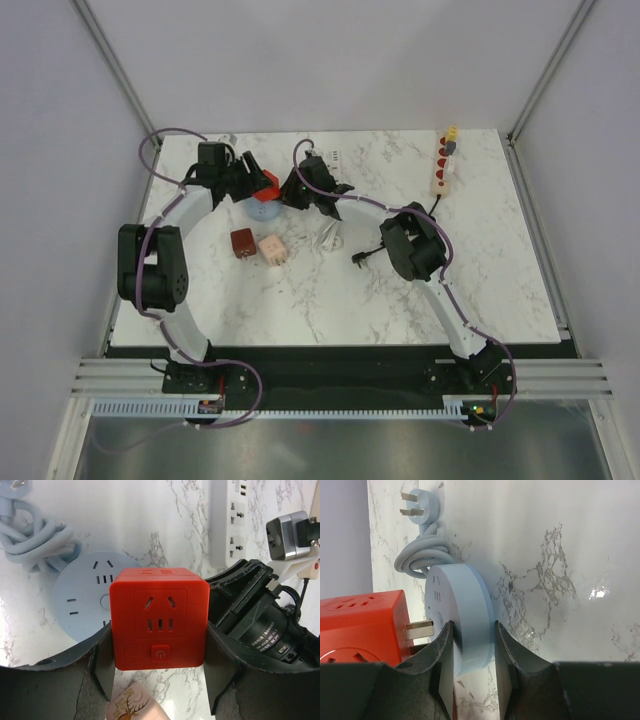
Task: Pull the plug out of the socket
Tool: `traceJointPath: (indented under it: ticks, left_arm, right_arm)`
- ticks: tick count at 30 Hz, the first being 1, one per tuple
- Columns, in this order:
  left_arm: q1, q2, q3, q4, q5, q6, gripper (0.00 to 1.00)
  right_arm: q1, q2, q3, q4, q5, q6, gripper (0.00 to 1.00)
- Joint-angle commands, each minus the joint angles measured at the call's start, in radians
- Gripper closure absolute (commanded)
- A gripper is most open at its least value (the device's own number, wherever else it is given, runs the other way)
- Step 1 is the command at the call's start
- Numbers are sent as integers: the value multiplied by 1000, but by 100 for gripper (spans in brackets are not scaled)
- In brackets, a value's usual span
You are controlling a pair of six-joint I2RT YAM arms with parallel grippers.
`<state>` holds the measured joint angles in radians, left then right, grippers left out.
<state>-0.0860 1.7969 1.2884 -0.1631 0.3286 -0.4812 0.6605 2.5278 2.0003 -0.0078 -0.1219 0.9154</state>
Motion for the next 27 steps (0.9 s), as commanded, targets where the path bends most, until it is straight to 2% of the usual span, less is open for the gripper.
traceJointPath:
  ticks: [1, 9, 12, 13, 14, 16, 21, 27]
  left_arm:
    - [5, -56, 12, 18, 5, -22, 98]
    - [3, -175, -32, -55, -144, -5, 98]
    - [12, -272, -87, -90, -252, -39, 98]
    - [35, -357, -150, -158, -351, -93, 98]
    - [35, -388, -150, -159, -352, -94, 98]
    - [63, -454, -250, -158, -347, -141, 98]
    - [159, -600, -449, -135, -243, -229, 98]
    - [178, -640, -567, -73, -247, -273, 98]
  right_arm:
    - [-4, 74, -31, -215, 140, -72, 100]
    - [-7, 81, -32, -166, 127, -61, 100]
    - [-9, 86, -17, -147, 127, -62, 100]
    - [-15, 98, 0, -132, 123, -64, 100]
    - [-19, 98, 0, -132, 123, -64, 100]
    - [-25, 111, 18, -112, 95, -62, 100]
    - [-47, 138, 61, -74, 39, -38, 100]
    - [-50, 170, 124, -58, 5, -6, 100]
